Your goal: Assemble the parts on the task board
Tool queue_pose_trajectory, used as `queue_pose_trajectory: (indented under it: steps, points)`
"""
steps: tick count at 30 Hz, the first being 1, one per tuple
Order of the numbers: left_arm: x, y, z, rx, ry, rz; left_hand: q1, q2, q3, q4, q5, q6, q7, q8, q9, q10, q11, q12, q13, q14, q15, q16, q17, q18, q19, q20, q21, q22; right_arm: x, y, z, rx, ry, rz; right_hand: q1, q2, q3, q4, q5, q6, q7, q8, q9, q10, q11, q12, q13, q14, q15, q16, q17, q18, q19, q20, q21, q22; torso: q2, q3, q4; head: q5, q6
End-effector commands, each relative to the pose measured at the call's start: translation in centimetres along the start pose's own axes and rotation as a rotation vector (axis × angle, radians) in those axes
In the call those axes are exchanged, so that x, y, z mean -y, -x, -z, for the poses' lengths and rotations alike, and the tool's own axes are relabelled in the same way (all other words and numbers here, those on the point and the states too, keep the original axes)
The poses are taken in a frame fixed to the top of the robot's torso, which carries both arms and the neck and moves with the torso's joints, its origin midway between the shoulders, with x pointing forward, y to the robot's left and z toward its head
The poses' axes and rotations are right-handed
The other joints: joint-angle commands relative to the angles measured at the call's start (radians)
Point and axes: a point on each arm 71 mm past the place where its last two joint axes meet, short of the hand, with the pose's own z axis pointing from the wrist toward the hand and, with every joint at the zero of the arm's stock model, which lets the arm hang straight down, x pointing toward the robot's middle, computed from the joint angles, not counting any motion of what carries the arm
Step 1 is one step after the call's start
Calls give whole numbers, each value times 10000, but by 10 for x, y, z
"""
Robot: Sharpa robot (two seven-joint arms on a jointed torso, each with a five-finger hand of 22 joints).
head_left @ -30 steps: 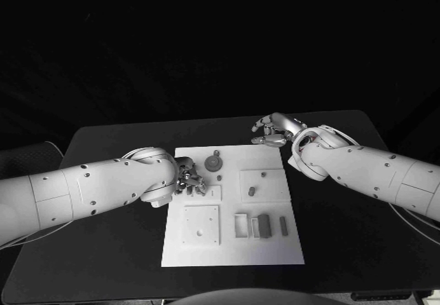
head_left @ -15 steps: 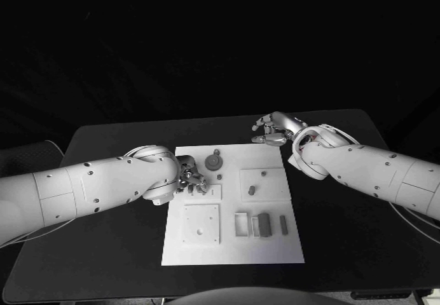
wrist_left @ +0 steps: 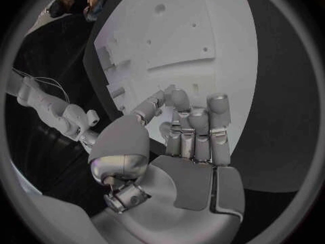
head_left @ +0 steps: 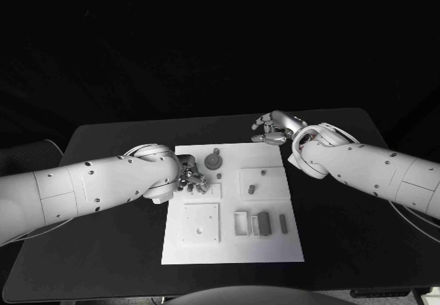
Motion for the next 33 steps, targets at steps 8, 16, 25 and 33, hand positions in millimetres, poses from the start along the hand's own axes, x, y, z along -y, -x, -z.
queue_pose_trajectory:
  steps: [8, 16, 25, 33]
  points:
    - [0, -3, 0, -137, 117, -558, 108, -25, 502, -257, -16, 390, -62, 706, 519, 325, -241, 120, 31, 400, -479, 83, 22, 387, 191, -228, 105, 203, -1, -1, 0, -129, 72, 21, 22, 2, 11, 33, 66, -6, 67, 47, -18, -89, 1, 43, -17, -14, -68, 39, -13, 85, -66, 19, -55, 77, 2, -9, 4, 11, -46]
    - [-1, -2, 0, -7, 131, -655, 102, -59, 515, -212, -4, 453, -97, 770, 540, 380, -275, 196, 54, 464, -514, 146, 38, 387, 261, -236, 178, 204, -1, -1, 0, -128, 72, 20, 19, 4, 11, 38, 71, -6, 67, 47, -20, -89, 1, 45, -19, -14, -68, 40, -14, 85, -65, 19, -55, 77, 1, -9, 6, 24, -55]
    - [0, -2, 0, 4, 105, -649, 93, -64, 517, -196, 24, 466, -106, 788, 545, 391, -283, 217, 60, 479, -523, 163, 42, 385, 277, -235, 200, 204, -2, -2, 0, -130, 86, 15, 19, 4, 12, 41, 75, -6, 67, 49, -22, -90, 1, 47, -22, -15, -68, 41, -15, 85, -66, 20, -56, 77, 2, -7, 8, 32, -58]
    - [1, -2, 0, -19, 88, -673, 43, -79, 501, -146, 21, 485, -116, 815, 553, 405, -293, 247, 68, 495, -533, 183, 45, 381, 295, -233, 226, 201, -2, -2, 0, -133, 93, 13, 17, 4, 11, 44, 78, -6, 67, 50, -23, -91, 1, 48, -24, -16, -68, 41, -16, 85, -66, 20, -56, 77, 5, 1, 0, 35, -61]
